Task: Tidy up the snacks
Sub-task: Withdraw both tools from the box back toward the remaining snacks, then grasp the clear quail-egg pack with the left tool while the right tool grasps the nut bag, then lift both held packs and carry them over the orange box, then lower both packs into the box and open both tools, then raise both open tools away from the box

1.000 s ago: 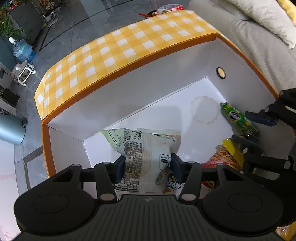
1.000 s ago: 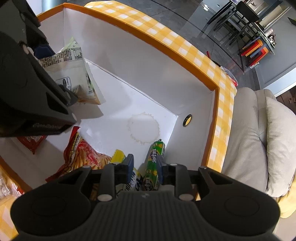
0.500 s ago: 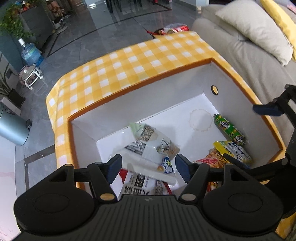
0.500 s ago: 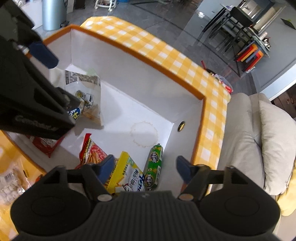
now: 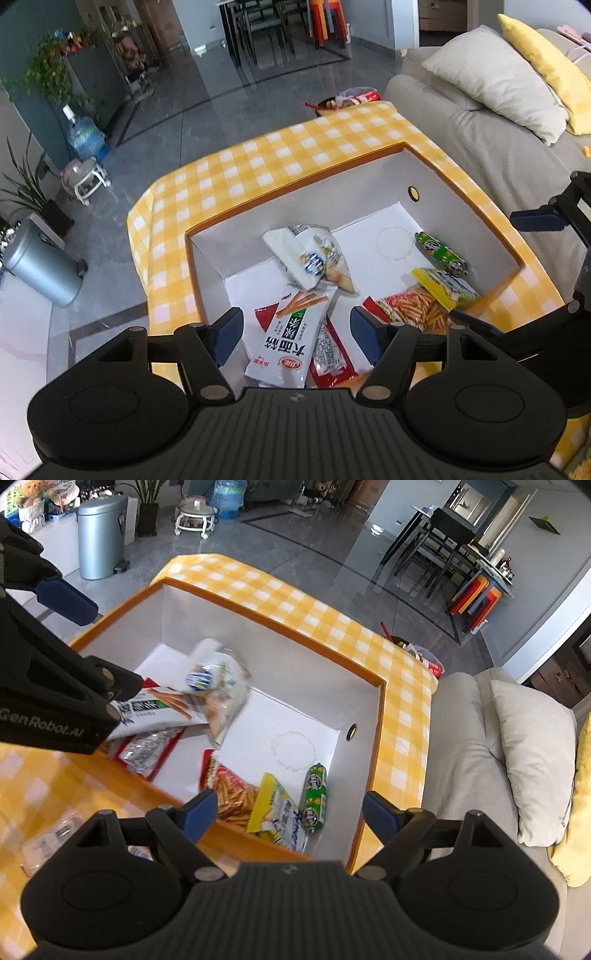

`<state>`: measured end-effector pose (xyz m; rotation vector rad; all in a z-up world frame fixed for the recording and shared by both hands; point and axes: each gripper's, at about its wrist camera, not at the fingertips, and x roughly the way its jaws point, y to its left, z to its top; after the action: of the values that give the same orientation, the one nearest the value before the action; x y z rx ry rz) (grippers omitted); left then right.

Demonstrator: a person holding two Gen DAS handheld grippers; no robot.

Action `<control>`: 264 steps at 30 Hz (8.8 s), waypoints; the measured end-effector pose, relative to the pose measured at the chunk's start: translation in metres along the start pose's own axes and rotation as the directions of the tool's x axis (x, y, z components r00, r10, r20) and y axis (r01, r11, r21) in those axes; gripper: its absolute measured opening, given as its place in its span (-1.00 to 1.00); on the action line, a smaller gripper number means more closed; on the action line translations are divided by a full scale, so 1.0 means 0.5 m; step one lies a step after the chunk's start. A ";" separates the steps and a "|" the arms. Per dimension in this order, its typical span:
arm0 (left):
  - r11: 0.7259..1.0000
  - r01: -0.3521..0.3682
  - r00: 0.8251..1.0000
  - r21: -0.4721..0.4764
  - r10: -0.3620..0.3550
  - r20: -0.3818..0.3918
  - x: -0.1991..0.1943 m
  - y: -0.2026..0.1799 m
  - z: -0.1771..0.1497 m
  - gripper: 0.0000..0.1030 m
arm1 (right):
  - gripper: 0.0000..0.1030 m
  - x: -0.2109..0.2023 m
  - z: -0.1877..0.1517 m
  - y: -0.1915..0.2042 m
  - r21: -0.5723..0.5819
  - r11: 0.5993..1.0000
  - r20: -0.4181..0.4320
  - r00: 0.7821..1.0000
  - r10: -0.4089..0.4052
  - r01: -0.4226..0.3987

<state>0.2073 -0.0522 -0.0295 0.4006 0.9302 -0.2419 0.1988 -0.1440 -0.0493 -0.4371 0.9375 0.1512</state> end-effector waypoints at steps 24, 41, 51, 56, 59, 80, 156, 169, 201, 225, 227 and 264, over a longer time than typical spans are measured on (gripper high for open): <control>0.997 0.074 0.997 -0.029 -0.075 -0.021 -0.103 -0.029 -0.222 0.52 | 0.67 -0.096 -0.219 0.036 0.208 0.972 0.005 0.994 0.112 -0.110; 0.988 0.138 0.982 -0.069 -0.146 -0.121 0.006 -0.065 -0.305 0.58 | 0.65 -0.032 -0.325 0.042 0.288 0.951 0.009 0.993 0.119 -0.116; 0.987 0.136 0.974 -0.087 -0.149 -0.169 0.067 -0.078 -0.318 0.60 | 0.37 0.008 -0.338 0.024 0.366 0.917 0.004 0.986 0.166 -0.156; 0.990 0.121 0.973 -0.070 -0.132 -0.187 0.090 -0.076 -0.322 0.61 | 0.30 0.028 -0.335 0.023 0.379 0.909 0.000 0.983 0.185 -0.171; 0.991 0.118 0.972 -0.064 -0.128 -0.199 0.104 -0.076 -0.324 0.61 | 0.20 0.043 -0.332 0.028 0.371 0.913 -0.015 0.982 0.191 -0.171; 0.984 0.145 0.963 -0.107 -0.165 -0.214 0.139 -0.072 -0.314 0.64 | 0.00 0.060 -0.322 0.072 0.217 0.973 -0.021 0.996 0.081 -0.075; 0.989 0.093 0.996 -0.117 -0.093 0.010 -0.053 0.039 -0.006 0.17 | -0.62 -0.113 -0.019 -0.056 0.103 0.986 0.164 0.980 0.113 -0.131; 0.999 -0.016 0.992 -0.049 0.010 -0.127 0.095 0.046 0.049 0.17 | -0.62 0.053 0.050 -0.075 0.162 0.971 0.013 0.984 0.175 -0.175; 0.991 -0.132 0.939 0.014 0.130 -0.318 0.286 0.037 0.057 0.21 | -0.61 0.269 0.087 -0.026 0.063 0.992 -0.122 0.986 0.113 -0.106; 0.994 -0.089 0.972 0.058 0.100 -0.211 0.206 0.025 0.045 0.64 | 0.46 0.214 0.088 -0.016 0.025 0.995 -0.052 0.994 0.094 -0.093; 0.995 -0.087 0.974 0.045 0.094 -0.205 0.195 0.030 0.041 0.65 | 0.56 0.201 0.086 -0.016 0.025 0.996 -0.040 0.995 0.088 -0.087; 0.978 0.038 0.994 -0.203 -0.058 -0.096 -0.087 -0.040 -0.217 0.66 | 0.75 -0.099 -0.164 0.065 0.078 0.977 0.046 0.980 0.195 -0.198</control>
<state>0.0961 -0.0216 -0.0561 0.2054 1.0543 -0.1705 0.0982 -0.1465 -0.0609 -0.2643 0.9456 0.2992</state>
